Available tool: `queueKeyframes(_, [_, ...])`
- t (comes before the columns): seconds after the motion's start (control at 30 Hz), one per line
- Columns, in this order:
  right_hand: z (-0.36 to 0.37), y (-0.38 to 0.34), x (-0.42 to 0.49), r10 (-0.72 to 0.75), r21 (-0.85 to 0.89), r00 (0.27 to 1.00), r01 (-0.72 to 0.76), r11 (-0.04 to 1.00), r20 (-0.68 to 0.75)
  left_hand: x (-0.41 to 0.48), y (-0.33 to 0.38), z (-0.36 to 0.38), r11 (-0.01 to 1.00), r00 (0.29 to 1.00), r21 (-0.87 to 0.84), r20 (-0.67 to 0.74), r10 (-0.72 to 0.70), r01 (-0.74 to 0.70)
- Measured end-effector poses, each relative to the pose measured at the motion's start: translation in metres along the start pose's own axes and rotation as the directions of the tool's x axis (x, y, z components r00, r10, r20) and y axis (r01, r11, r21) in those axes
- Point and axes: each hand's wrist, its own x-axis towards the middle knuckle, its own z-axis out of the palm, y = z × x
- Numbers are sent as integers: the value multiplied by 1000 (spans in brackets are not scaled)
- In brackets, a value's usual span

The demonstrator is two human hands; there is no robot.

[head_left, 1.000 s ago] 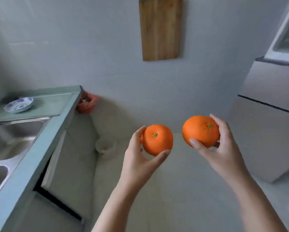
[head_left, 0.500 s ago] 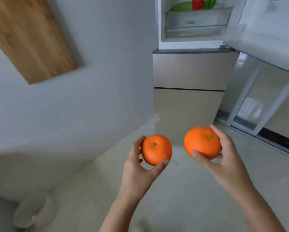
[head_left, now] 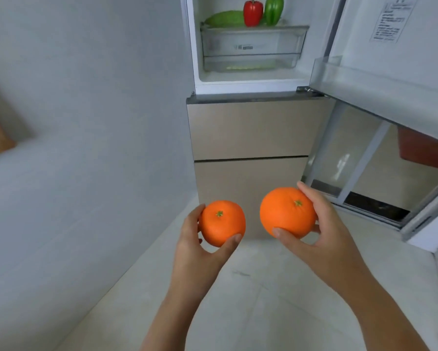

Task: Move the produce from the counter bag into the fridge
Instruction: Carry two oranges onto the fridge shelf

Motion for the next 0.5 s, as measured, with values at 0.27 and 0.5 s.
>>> queueKeyframes(0.27, [-8, 30, 106, 47, 60, 991, -40, 997, -123, 113, 8, 49, 999, 996, 16, 72, 44, -45])
queueKeyframes(0.5, [-38, 56, 229, 24, 56, 991, -16, 998, -135, 225, 46, 110, 993, 989, -2, 83, 120, -120])
